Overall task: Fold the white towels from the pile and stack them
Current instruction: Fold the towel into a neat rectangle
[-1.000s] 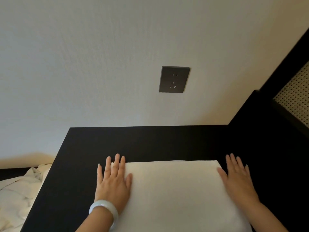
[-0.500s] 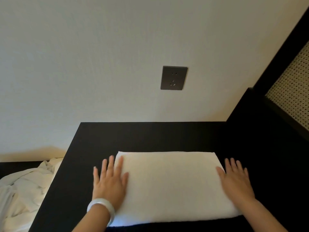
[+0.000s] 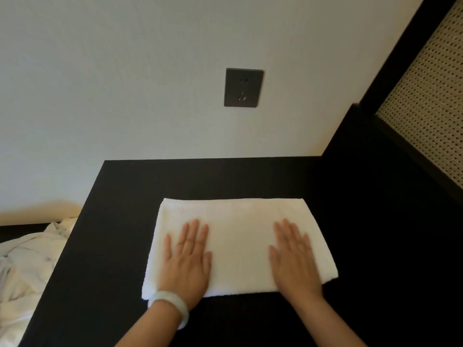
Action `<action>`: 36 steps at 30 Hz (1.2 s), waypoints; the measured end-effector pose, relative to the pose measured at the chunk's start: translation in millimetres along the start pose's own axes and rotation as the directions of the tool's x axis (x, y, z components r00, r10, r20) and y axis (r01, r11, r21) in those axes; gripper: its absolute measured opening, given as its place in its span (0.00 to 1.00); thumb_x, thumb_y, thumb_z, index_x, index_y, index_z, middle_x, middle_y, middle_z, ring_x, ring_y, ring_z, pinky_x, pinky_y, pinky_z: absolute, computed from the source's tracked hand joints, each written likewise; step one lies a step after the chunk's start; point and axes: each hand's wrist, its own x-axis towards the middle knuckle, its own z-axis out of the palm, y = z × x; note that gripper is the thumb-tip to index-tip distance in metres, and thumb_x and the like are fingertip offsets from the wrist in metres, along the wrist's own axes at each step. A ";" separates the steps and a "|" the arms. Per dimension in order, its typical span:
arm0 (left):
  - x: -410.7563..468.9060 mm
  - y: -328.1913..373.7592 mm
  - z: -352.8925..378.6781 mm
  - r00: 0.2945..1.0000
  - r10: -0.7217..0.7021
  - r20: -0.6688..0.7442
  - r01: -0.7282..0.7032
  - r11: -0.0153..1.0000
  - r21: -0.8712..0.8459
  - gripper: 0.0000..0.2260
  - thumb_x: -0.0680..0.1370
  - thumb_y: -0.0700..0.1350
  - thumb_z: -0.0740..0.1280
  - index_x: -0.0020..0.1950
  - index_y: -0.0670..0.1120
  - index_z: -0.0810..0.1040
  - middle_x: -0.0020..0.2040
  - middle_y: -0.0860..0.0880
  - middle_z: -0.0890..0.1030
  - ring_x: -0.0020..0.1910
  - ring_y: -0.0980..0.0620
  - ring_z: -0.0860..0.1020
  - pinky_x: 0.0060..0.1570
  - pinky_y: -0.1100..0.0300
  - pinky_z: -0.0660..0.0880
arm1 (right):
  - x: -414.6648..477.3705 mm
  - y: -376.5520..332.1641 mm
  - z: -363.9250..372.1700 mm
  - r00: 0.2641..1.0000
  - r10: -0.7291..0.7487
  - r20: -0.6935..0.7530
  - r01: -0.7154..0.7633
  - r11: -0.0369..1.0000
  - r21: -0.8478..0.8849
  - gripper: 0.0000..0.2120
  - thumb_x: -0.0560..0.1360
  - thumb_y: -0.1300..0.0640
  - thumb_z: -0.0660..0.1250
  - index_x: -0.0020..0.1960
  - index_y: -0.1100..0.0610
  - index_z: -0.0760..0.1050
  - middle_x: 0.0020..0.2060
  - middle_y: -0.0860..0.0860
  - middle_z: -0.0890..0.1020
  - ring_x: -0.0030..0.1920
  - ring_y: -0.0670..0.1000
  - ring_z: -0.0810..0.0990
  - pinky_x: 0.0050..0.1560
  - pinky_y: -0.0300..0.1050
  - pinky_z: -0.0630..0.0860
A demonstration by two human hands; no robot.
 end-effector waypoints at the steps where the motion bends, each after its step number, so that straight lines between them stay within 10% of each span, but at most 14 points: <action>1: -3.9 -10.3 -0.1 0.999 -0.029 -0.015 0.029 1.000 0.005 0.30 0.74 0.58 0.27 0.77 0.53 0.30 0.77 0.53 0.31 0.76 0.50 0.31 0.74 0.46 0.32 | -2.4 20.5 -0.7 0.996 0.084 -0.005 -0.084 0.996 -0.010 0.28 0.81 0.46 0.35 0.80 0.51 0.40 0.80 0.48 0.45 0.79 0.47 0.41 0.78 0.49 0.37; 8: -22.0 -55.7 -15.2 0.980 -0.194 0.031 0.196 0.946 -0.259 0.29 0.83 0.57 0.45 0.79 0.51 0.35 0.80 0.52 0.39 0.79 0.52 0.42 0.77 0.53 0.42 | -1.1 67.4 -25.8 0.942 0.335 0.026 -0.327 0.931 -0.161 0.28 0.83 0.46 0.41 0.80 0.56 0.42 0.80 0.53 0.47 0.80 0.53 0.42 0.79 0.55 0.44; 13: -45.8 -65.1 -31.9 0.885 -0.464 0.030 0.416 0.760 -0.499 0.13 0.77 0.52 0.69 0.58 0.51 0.73 0.63 0.52 0.69 0.64 0.51 0.67 0.66 0.54 0.66 | 14.6 -40.9 -34.3 0.990 -0.109 -0.095 0.122 0.981 0.149 0.30 0.83 0.49 0.54 0.80 0.51 0.46 0.79 0.47 0.45 0.77 0.45 0.38 0.75 0.42 0.31; 16: -58.4 -68.6 -36.2 0.877 -0.446 0.178 0.464 0.691 -0.554 0.08 0.75 0.54 0.71 0.46 0.53 0.75 0.56 0.54 0.66 0.57 0.56 0.63 0.61 0.56 0.68 | 14.6 -104.0 -17.4 0.926 -0.373 0.052 0.357 0.912 0.202 0.29 0.84 0.47 0.48 0.80 0.48 0.39 0.78 0.43 0.39 0.76 0.43 0.31 0.73 0.43 0.28; 22: -68.5 -76.5 -42.7 0.879 -0.348 0.326 0.473 0.560 -0.680 0.06 0.76 0.58 0.68 0.51 0.59 0.78 0.57 0.57 0.66 0.61 0.55 0.64 0.64 0.54 0.67 | 8.0 -120.8 11.2 0.914 -0.373 0.159 0.367 0.928 0.066 0.28 0.83 0.43 0.41 0.78 0.47 0.31 0.79 0.46 0.36 0.77 0.46 0.32 0.75 0.49 0.31; 36: -46.7 -56.0 -34.7 0.942 -0.294 -0.163 0.264 0.947 -0.184 0.14 0.77 0.49 0.61 0.63 0.51 0.72 0.61 0.53 0.67 0.59 0.53 0.68 0.61 0.59 0.68 | 10.7 -119.3 15.9 0.915 -0.365 0.174 0.368 0.930 0.013 0.29 0.82 0.42 0.37 0.76 0.47 0.26 0.76 0.45 0.30 0.75 0.46 0.28 0.72 0.48 0.23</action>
